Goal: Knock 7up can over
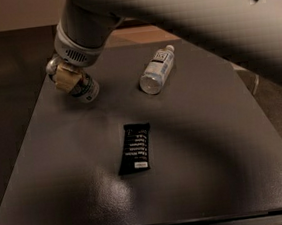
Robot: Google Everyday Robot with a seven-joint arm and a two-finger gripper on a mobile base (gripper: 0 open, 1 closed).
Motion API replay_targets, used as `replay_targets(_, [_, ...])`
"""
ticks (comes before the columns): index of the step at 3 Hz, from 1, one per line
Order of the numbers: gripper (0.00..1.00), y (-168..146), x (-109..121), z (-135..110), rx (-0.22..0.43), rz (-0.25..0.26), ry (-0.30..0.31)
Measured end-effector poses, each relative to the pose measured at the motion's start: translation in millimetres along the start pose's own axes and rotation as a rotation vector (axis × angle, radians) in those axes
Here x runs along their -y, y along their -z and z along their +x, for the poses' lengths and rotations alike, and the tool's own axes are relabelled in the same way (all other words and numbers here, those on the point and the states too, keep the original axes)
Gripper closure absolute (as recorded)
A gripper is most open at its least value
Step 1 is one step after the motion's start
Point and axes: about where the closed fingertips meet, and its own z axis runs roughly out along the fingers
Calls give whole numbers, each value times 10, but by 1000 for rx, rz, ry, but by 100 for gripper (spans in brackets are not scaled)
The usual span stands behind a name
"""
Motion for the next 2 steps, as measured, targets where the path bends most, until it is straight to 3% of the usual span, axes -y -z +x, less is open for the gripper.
replay_targets(1, [100,64,21,228,-100,-18,93])
replay_targets(2, [84,24,-58,411,-184,-84,212])
